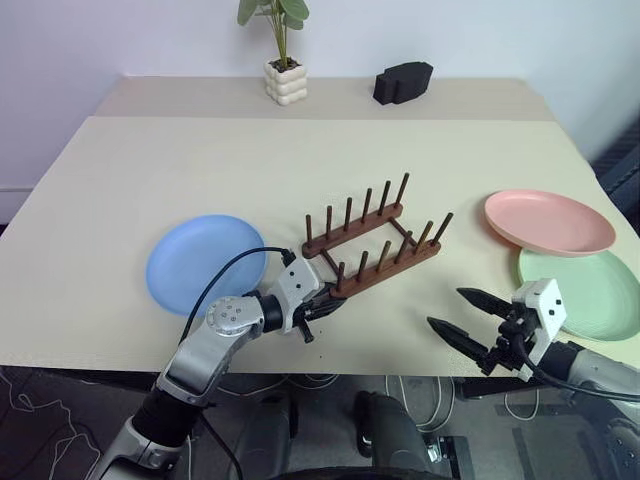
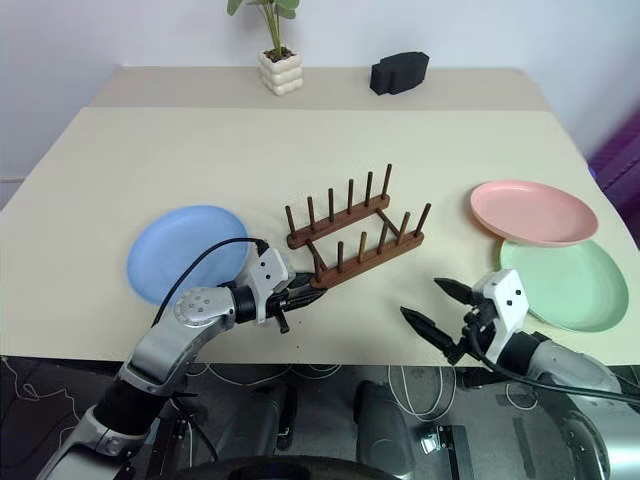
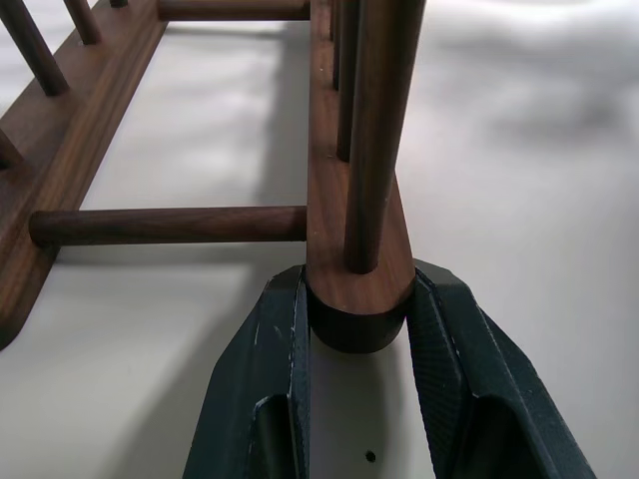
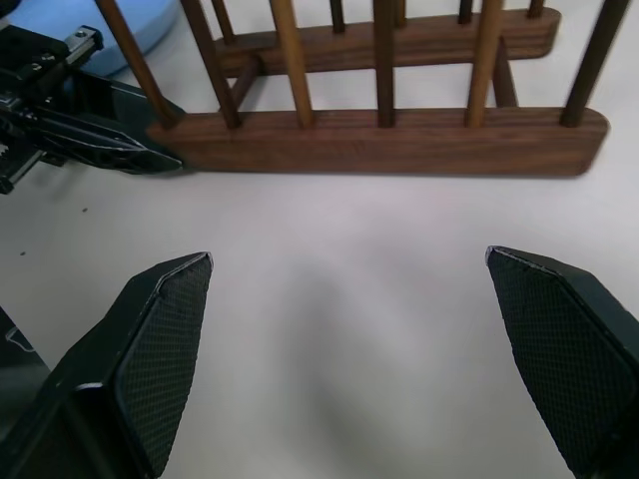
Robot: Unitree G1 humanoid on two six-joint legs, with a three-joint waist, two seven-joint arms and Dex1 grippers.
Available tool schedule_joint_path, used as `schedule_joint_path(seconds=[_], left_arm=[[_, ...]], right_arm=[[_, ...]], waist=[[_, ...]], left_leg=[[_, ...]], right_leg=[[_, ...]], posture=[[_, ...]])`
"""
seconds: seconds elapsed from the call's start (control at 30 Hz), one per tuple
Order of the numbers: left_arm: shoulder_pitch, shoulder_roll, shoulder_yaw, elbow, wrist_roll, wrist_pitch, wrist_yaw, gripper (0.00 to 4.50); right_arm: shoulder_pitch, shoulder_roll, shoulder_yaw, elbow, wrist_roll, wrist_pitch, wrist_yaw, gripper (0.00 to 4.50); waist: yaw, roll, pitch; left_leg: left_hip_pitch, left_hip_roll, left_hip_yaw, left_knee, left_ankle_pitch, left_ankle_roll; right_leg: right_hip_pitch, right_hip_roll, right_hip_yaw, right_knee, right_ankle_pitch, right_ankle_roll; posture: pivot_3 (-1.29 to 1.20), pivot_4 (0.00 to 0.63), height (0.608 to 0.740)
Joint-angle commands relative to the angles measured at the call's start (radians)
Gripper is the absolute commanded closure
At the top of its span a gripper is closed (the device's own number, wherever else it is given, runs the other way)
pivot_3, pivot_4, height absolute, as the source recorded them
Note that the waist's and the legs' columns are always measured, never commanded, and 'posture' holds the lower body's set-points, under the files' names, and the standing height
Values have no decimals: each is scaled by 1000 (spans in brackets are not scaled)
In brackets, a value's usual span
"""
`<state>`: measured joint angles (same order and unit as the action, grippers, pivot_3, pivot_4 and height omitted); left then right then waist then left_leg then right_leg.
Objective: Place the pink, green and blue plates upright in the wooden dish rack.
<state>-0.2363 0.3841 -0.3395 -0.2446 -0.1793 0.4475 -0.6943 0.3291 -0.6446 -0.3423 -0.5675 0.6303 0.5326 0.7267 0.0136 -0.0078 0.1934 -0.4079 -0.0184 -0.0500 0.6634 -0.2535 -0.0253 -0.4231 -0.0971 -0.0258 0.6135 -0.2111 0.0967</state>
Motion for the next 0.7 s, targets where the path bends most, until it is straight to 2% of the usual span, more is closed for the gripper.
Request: schedule_joint_path(seconds=[0.03, 0.2, 0.37, 0.6, 0.7], left_arm=[[-61, 14, 10, 8, 21, -43, -24, 3718], [-168, 45, 5, 101, -7, -142, -179, 3718], [-336, 39, 4, 354, -9, -299, -370, 3718], [-490, 6, -10, 658, 24, -462, -534, 3718], [-517, -8, -17, 729, 38, -503, -576, 3718]], right_arm=[[-15, 8, 3, -15, 2, -21, -5, 0], [-34, 27, 41, 0, -18, -40, -17, 0], [-32, 49, 82, 16, -52, -57, -23, 0], [26, 83, 112, -12, -76, -82, -45, 0], [44, 93, 112, -23, -85, -91, -58, 0]], waist=[[0, 0, 0], [1, 0, 0], [1, 0, 0], [1, -1, 0], [0, -1, 1]], left_leg=[[0, 0, 0, 0, 0, 0], [-1, -1, 0, 0, 0, 0], [-1, -1, 0, 0, 0, 0], [-1, -1, 0, 0, 0, 1], [-1, -1, 0, 0, 0, 1]], right_leg=[[0, 0, 0, 0, 0, 0], [0, 0, 0, 0, 0, 0], [0, 0, 0, 0, 0, 0], [-1, 0, 0, 0, 2, -3], [0, 0, 0, 0, 2, -3]], posture=[[0, 150, 740], [0, 150, 740], [0, 150, 740], [0, 150, 740], [0, 150, 740]])
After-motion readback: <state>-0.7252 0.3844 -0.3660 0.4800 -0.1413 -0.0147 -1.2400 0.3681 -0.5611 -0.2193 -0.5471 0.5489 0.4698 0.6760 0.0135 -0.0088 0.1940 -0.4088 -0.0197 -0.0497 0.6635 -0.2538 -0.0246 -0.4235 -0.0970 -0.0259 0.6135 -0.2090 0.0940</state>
